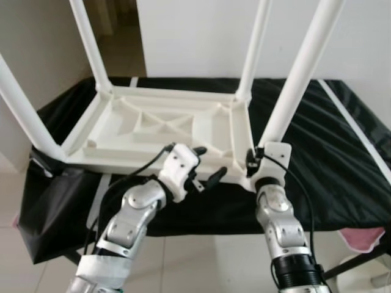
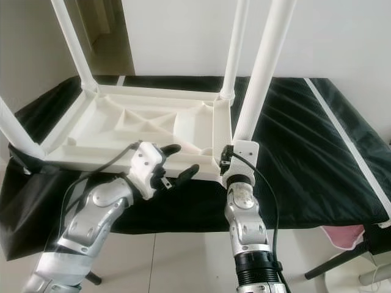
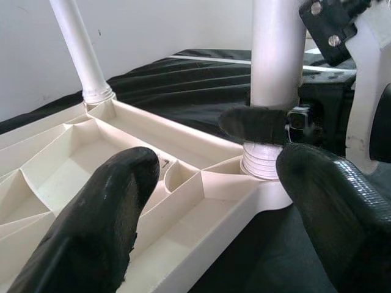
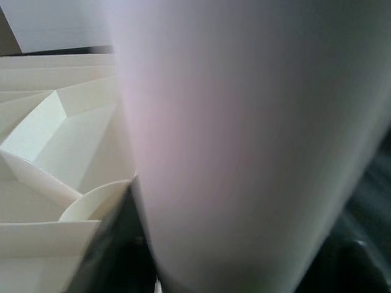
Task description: Building children table
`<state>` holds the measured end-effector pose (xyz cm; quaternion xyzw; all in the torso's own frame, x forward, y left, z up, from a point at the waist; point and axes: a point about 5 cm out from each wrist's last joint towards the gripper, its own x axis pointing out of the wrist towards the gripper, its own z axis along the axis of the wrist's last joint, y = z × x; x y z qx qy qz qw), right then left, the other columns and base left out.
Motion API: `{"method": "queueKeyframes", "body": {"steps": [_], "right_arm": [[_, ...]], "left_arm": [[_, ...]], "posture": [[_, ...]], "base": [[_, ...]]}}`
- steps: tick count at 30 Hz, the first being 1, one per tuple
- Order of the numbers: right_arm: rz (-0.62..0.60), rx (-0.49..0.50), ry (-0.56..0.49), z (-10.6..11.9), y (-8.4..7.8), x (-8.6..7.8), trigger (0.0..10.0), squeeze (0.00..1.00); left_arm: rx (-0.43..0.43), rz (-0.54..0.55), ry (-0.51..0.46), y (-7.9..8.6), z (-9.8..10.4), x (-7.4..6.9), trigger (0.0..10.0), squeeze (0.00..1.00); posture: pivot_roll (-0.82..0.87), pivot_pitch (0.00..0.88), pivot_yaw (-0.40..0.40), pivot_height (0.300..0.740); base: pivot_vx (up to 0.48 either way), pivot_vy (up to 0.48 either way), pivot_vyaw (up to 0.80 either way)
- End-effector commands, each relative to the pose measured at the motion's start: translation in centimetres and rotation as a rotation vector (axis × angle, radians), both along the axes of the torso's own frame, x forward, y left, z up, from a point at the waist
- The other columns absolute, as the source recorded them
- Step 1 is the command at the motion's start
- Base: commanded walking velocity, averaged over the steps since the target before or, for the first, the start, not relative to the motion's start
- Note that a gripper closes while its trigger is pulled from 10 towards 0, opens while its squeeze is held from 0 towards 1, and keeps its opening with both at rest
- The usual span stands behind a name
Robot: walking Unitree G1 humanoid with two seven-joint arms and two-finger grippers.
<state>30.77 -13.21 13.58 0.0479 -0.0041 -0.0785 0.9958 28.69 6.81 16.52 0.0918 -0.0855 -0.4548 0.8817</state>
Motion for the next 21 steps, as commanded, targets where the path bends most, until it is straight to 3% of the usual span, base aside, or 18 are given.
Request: {"method": "queueKeyframes", "body": {"steps": [1, 9, 12, 15, 18, 19, 21], "right_arm": [[0.009, 0.017, 0.034, -0.8, -0.1, -0.3, 10.0, 1.00], [0.123, -0.009, -0.030, 0.0, -0.1, -0.6, 10.0, 1.00], [0.166, -0.030, -0.046, 0.0, -0.9, -0.8, 10.0, 1.00], [0.270, -0.083, -0.047, -0.3, -2.7, -0.9, 10.0, 1.00], [0.307, -0.106, -0.041, -0.4, -3.1, -0.9, 10.0, 1.00], [0.406, -0.147, -0.040, -0.3, -3.8, -0.3, 10.0, 0.00], [0.441, -0.156, -0.040, -0.2, -3.9, -0.2, 10.0, 0.00]], "left_arm": [[0.004, -0.018, 0.008, -0.1, 0.0, 0.0, 10.0, 0.00], [0.004, -0.017, 0.011, 0.0, 0.0, 0.0, 10.0, 0.00], [0.002, -0.016, 0.011, 0.0, 0.0, 0.0, 10.0, 0.00], [0.003, -0.018, 0.016, 0.0, 0.0, 0.0, 10.0, 0.00], [0.009, -0.022, 0.021, 0.0, -0.2, 0.0, 10.0, 0.00], [0.029, -0.042, 0.023, -0.1, -0.4, -0.2, 10.0, 0.00], [0.037, -0.051, 0.022, -0.2, -0.4, -0.3, 10.0, 0.00]], "posture": [[-0.01, 0.002, -0.007, 0.740], [0.00, 0.004, -0.010, 0.740], [0.00, 0.004, -0.011, 0.740], [-0.01, 0.006, -0.008, 0.740], [-0.01, 0.006, -0.005, 0.740], [-0.01, 0.005, 0.003, 0.740], [-0.01, 0.005, 0.003, 0.740]], "base": [[0.000, 0.000, 0.00], [0.000, 0.000, 0.00], [0.000, 0.000, 0.00], [0.000, 0.000, 0.00], [0.000, 0.000, 0.00], [0.000, 0.000, 0.00], [0.000, 0.000, 0.00]]}}
